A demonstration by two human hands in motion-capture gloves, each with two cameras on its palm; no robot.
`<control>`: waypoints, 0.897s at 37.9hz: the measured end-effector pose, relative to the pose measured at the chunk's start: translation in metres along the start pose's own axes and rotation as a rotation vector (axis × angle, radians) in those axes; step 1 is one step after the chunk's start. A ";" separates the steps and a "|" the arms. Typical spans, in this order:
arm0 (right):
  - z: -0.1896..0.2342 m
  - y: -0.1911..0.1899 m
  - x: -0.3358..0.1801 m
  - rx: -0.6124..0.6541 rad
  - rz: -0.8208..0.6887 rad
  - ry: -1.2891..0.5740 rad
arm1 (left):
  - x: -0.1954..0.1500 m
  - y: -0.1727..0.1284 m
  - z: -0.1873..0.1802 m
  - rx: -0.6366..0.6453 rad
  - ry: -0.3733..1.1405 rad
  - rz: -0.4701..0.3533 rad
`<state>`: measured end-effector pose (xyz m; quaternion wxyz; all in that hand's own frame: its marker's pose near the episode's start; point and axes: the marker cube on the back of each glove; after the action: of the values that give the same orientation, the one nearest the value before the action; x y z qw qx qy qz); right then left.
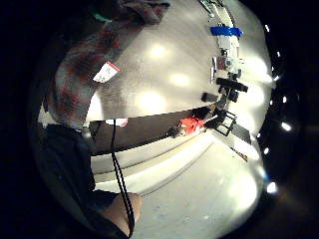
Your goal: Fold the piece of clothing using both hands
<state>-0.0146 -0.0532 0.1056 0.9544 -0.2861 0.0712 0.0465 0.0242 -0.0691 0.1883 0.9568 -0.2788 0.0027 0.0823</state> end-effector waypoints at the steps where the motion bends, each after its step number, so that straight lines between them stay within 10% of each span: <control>1: 0.002 -0.008 0.000 0.037 -0.033 0.001 | 0.000 -0.003 0.002 0.002 -0.004 -0.007; 15: 0.032 -0.003 -0.010 -0.007 -0.045 -0.003 | -0.001 -0.037 -0.009 0.265 -0.064 -0.038; 34: 0.076 -0.066 -0.029 0.097 -0.100 0.043 | -0.001 -0.042 -0.018 0.259 0.000 0.021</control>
<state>-0.0259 -0.0677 0.2083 0.9666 -0.2436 0.0796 -0.0107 0.0303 -0.1137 0.1958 0.9839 -0.1529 0.0163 0.0911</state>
